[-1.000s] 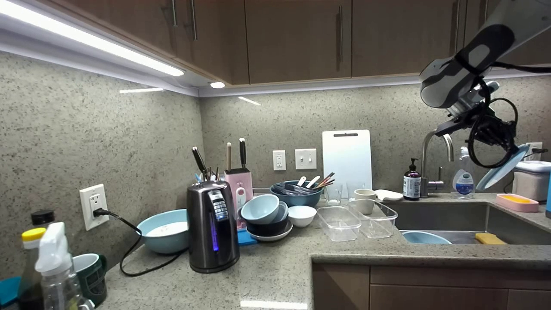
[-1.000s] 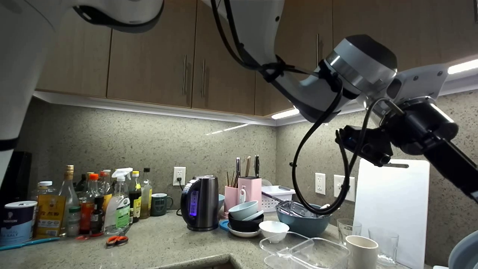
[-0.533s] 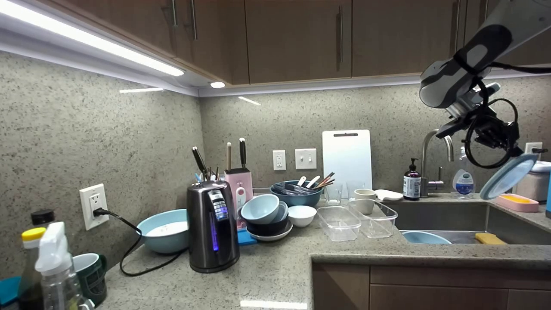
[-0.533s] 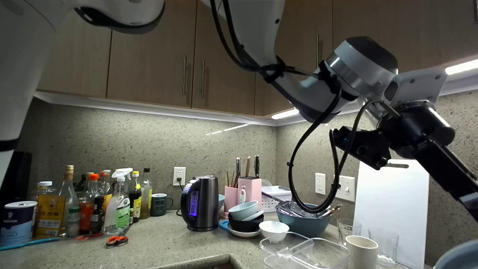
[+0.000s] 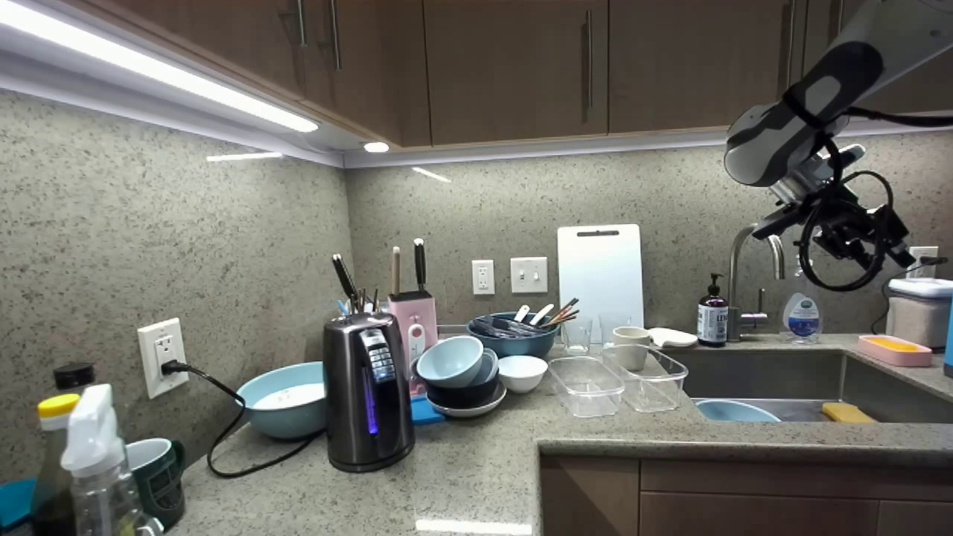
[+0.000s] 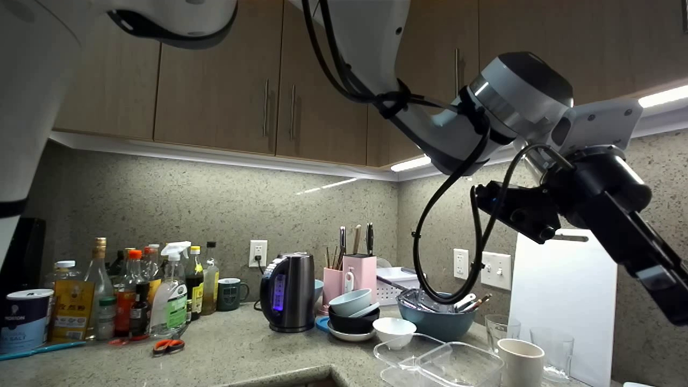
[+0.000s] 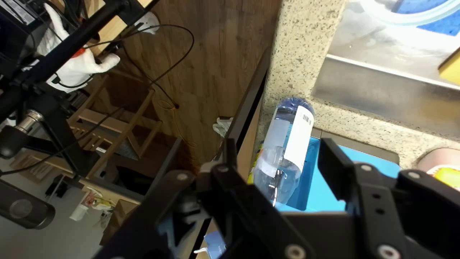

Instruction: Pick up the lid on the left and put it inside the sink

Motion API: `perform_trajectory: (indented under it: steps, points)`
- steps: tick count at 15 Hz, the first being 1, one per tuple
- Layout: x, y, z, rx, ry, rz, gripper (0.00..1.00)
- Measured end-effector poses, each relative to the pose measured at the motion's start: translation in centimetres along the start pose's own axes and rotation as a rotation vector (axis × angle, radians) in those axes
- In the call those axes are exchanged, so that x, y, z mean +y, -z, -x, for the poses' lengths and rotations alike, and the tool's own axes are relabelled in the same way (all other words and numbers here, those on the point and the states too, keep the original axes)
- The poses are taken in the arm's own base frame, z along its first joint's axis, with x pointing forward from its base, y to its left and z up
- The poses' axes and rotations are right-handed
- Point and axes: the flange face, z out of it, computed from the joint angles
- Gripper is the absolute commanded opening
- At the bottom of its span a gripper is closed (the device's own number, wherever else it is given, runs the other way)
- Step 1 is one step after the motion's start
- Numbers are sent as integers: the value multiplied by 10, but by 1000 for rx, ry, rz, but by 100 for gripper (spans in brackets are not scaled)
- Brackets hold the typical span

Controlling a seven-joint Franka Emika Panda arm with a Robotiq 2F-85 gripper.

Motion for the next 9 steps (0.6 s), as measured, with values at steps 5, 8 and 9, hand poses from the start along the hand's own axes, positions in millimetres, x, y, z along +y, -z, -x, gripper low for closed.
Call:
perform_trajectory:
  steps: [5,8,9]
  points:
    - [-3,3,-2,12,0,-30,100]
    - [-12,12,-6,68,7,-115,100]
    - [-12,12,-7,75,8,-121,100]
